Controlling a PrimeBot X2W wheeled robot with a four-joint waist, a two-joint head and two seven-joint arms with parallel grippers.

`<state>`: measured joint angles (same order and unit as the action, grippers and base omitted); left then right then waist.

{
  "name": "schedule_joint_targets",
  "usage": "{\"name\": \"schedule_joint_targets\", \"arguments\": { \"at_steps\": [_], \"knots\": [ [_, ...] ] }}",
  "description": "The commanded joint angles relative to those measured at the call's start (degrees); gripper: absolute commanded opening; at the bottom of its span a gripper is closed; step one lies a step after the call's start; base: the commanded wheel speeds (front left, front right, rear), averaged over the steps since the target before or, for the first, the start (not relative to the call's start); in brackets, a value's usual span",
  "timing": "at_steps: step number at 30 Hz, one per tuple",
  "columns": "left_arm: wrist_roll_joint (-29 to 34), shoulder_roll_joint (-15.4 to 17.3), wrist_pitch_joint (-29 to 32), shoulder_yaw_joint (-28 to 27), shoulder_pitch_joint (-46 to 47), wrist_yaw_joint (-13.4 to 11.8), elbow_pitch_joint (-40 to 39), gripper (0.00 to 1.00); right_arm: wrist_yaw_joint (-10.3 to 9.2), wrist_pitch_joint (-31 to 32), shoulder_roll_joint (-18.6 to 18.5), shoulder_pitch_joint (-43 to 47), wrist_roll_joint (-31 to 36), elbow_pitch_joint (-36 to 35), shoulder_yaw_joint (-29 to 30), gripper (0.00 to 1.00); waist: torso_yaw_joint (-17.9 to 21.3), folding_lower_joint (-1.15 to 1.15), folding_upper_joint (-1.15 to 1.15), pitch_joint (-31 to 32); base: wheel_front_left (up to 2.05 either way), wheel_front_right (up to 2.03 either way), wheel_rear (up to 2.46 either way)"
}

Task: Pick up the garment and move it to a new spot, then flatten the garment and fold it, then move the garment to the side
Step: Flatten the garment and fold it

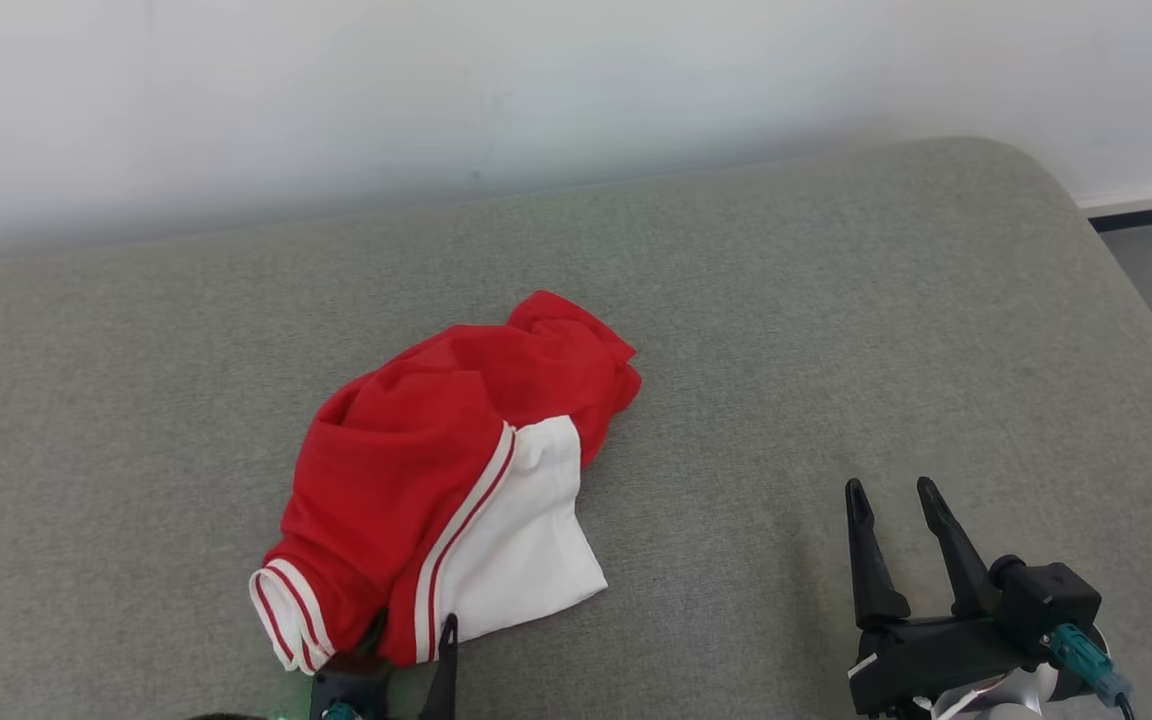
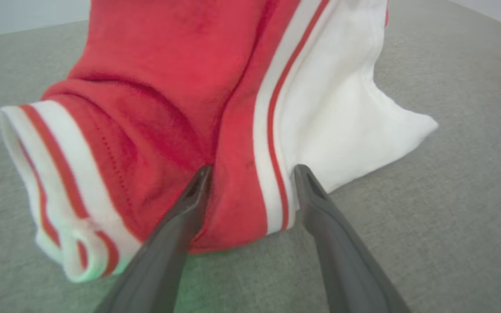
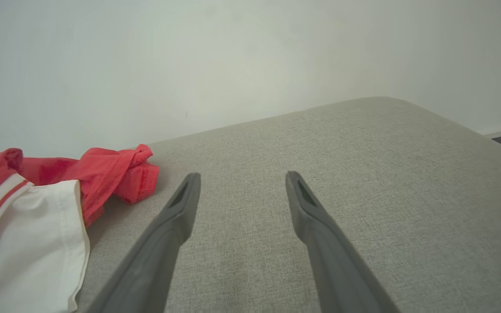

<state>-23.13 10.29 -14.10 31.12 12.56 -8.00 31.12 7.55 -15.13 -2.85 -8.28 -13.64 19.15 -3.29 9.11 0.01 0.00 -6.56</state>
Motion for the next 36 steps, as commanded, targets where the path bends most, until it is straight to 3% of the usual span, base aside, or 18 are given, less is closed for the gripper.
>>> {"name": "schedule_joint_targets", "arguments": {
  "at_steps": [1, 2, 8, 16, 20, 23, 29, 36],
  "knots": [
    [-0.06, -0.52, -0.51, -0.35, 1.1, 0.38, 0.89, 0.37, -0.13, -0.09, -0.07, -0.53, 0.01, -0.17, 0.09, 1.0, 0.97, -0.01, 0.0, -0.65, 0.0, 0.0, 0.0],
    [-0.11, -0.67, -0.63, -0.53, 1.55, 0.59, 1.71, 0.0, -0.13, -0.09, -0.07, -0.5, 0.02, -0.21, 0.18, 1.0, 1.01, -0.01, 0.0, -0.63, 0.0, 0.0, 0.0],
    [0.29, -1.49, -1.1, -1.5, 3.2, 1.91, 0.19, 0.0, -0.13, -0.09, -0.07, 0.34, -0.05, -0.59, 0.76, 1.0, -0.53, -0.01, 0.0, 0.1, 0.0, 0.0, 0.0],
    [0.81, -0.68, -0.06, -0.94, 0.99, 2.3, -17.07, 0.0, -0.13, -0.09, -0.06, 1.33, -0.65, -0.82, 0.8, 1.0, -4.73, -0.01, 0.0, 0.69, 0.0, 0.0, 0.0],
    [0.46, 2.24, 3.59, -2.18, 2.96, 2.12, -24.91, 0.0, -0.13, -0.09, -0.06, 0.8, -0.98, -0.73, 0.58, 1.0, -6.17, -0.01, 0.0, 0.34, 0.0, 0.0, 0.0],
    [2.31, 5.89, 6.41, -3.77, 5.44, 1.33, -27.09, 0.0, -0.13, -0.09, -0.07, -0.08, -1.1, -0.5, -0.29, 1.0, -5.43, -0.01, 0.0, -0.06, 0.0, 0.0, 0.0],
    [2.17, 10.03, 9.4, -6.93, 8.31, 0.88, -28.49, 0.0, -0.13, -0.09, -0.07, -1.03, -1.36, -0.46, 0.01, 1.0, -2.46, -0.01, 0.0, -1.24, 0.0, 0.0, 0.0],
    [0.32, 13.83, 10.46, -10.65, 13.59, 2.6, -22.52, 0.0, -0.13, -0.09, -0.04, -2.7, -1.5, -0.28, 0.15, 1.0, 1.64, -0.01, 0.0, -3.77, 0.0, 0.0, 0.0]
  ]
}}
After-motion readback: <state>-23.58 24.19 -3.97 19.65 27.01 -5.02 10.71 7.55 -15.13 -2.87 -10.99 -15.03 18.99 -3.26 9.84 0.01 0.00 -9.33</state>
